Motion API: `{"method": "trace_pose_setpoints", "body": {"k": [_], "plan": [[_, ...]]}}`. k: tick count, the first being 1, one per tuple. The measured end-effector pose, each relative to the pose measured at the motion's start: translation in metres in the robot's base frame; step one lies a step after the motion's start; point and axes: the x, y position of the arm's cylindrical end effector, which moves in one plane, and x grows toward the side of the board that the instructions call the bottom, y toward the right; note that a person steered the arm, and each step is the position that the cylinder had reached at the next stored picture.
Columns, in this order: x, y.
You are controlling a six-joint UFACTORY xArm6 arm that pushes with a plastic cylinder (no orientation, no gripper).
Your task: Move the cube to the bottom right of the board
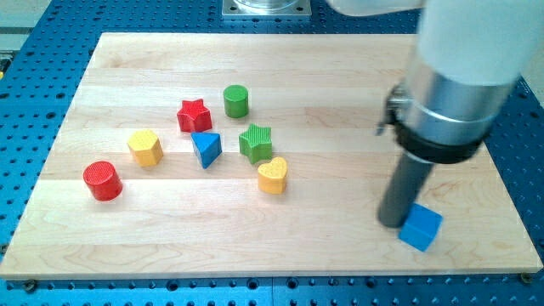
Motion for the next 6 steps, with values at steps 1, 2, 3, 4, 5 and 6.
{"method": "trace_pose_setpoints", "body": {"k": [1,2,3,4,5,6], "plan": [[0.019,0.013],[0.016,-0.005],[0.05,-0.033],[0.054,-0.033],[0.054,0.012],[0.053,0.053]]}}
